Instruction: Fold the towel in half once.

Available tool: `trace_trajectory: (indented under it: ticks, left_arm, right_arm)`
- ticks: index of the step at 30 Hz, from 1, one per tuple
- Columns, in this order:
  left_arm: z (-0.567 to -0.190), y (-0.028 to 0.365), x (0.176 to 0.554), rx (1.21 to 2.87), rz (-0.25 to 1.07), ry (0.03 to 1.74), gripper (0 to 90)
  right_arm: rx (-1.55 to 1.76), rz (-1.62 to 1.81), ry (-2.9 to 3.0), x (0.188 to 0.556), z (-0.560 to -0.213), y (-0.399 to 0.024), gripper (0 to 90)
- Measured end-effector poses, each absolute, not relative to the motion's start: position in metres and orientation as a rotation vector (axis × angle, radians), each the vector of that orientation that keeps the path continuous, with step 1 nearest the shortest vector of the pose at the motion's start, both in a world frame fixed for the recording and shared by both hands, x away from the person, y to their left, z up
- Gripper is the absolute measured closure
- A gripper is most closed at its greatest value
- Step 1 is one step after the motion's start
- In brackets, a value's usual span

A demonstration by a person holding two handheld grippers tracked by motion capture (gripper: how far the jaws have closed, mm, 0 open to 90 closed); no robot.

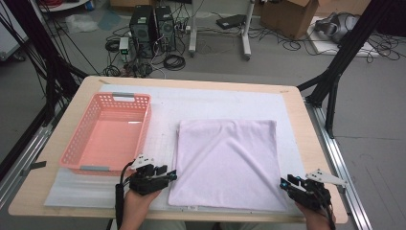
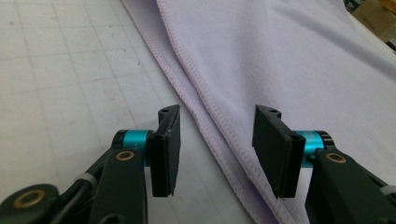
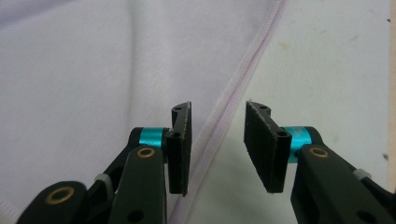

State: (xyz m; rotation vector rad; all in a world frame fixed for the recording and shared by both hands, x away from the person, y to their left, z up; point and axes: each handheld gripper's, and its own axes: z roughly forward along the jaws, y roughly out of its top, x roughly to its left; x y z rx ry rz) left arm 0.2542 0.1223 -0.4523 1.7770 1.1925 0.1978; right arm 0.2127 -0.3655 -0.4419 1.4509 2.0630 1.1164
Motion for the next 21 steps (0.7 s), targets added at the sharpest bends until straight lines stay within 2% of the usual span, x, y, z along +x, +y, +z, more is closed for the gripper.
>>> trace_trajectory:
  ticks: [4,6,7,8,10,11,17,21]
  left_arm:
    - [-0.454,0.112,0.265,1.823,0.199,1.165,51.7]
    - [-0.454,0.108,0.267,1.849,0.217,1.143,53.2]
    - [-0.454,0.105,0.267,1.867,0.239,1.132,57.6]
    - [-0.454,0.103,0.266,1.884,0.265,1.128,62.9]
    - [-0.453,0.101,0.266,1.914,0.258,1.099,80.4]
    - [-0.453,0.101,0.266,1.916,0.255,1.093,82.2]
    - [-0.451,0.112,0.259,1.889,0.206,1.104,84.0]
    - [-0.451,0.115,0.252,1.893,0.169,1.106,83.1]
  right_arm:
    - [1.437,1.063,2.113,0.228,-0.448,-0.356,66.4]
    - [1.416,1.023,2.125,0.231,-0.448,-0.351,74.3]
    - [1.402,1.014,2.140,0.232,-0.447,-0.351,80.7]
    - [1.388,0.994,2.144,0.232,-0.446,-0.349,82.1]
    - [1.369,0.965,2.144,0.232,-0.445,-0.347,83.6]
    - [1.356,0.957,2.139,0.231,-0.445,-0.346,84.3]
    - [1.411,1.002,2.143,0.219,-0.441,-0.359,86.5]
    - [1.468,1.014,2.193,0.214,-0.440,-0.363,84.7]
